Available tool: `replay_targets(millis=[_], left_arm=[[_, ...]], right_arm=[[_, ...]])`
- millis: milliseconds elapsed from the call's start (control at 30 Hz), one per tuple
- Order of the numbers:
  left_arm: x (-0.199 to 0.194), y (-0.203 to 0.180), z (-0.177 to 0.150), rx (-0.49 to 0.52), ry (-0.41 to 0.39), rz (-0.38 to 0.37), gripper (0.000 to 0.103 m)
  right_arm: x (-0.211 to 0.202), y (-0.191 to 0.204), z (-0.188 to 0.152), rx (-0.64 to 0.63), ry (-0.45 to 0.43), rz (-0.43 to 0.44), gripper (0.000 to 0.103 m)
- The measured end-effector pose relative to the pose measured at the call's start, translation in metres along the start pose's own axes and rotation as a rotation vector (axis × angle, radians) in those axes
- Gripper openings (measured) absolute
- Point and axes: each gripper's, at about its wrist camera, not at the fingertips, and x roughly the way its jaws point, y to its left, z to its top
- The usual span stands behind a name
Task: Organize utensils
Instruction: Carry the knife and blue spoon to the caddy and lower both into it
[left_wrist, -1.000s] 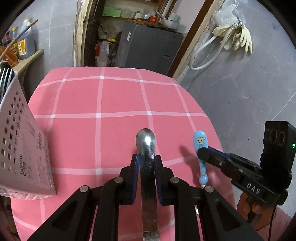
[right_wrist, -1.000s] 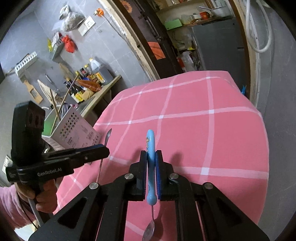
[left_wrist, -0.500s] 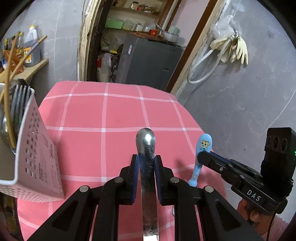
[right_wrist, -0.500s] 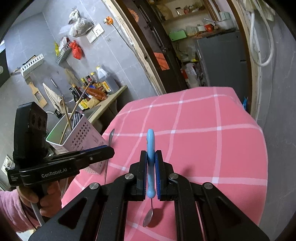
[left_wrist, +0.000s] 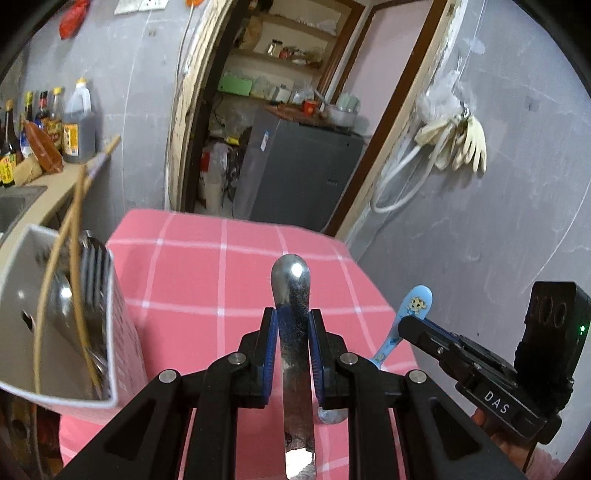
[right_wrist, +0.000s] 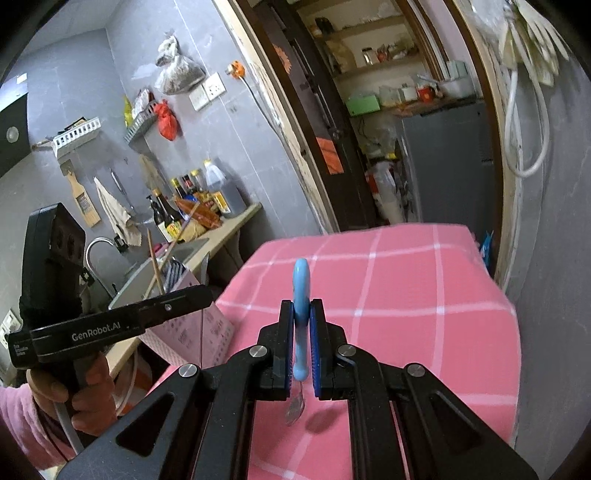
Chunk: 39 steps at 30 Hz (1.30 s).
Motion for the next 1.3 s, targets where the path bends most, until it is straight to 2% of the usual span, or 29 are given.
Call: replay_targets(millis=[433, 800, 1067, 1300], left_arm=[[-0.044, 0.009, 0.048, -0.001, -0.133, 0.027, 0.016], [-0.099, 0.037, 0.089, -0.021, -0.258, 0.076, 0.016], [-0.127, 0.073, 0.098, -0.029, -0.329, 0.181, 0.016], [-0.131, 0.104, 0.074, -0.076, -0.372, 0.214, 0.016]], right_arm=[[-0.016, 0.046, 0.062, -0.065, -0.103, 0.01, 0.008], [-0.012, 0.11, 0.115, -0.14, -0.193, 0.095, 0.008], [0.016, 0.152, 0.114, -0.178, -0.166, 0.183, 0.008], [0.047, 0.173, 0.088, -0.214, -0.083, 0.229, 0.008]])
